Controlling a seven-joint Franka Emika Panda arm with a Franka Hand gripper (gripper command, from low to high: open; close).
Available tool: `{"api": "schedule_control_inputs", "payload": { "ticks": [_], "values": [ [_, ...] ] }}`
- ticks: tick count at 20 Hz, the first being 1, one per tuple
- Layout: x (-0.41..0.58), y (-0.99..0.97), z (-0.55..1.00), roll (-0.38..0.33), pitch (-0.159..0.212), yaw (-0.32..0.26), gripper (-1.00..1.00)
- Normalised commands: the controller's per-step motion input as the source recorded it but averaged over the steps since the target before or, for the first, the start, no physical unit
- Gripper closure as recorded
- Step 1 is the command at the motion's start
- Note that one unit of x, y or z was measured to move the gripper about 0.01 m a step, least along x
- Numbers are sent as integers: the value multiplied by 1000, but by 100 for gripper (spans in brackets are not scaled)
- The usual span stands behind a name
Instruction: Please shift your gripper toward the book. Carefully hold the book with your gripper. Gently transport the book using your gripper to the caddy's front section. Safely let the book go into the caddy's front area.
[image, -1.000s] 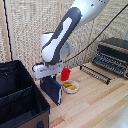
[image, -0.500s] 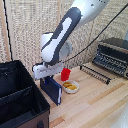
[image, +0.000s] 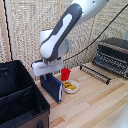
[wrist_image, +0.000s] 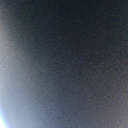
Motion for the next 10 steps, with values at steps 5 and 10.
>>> {"api": "schedule_control_inputs", "payload": {
  "ticks": [5,10],
  "values": [
    [121,-21,1000,-5,48,-191,100],
    [-22,66,1000,-3,28,-144,100]
  ]
}}
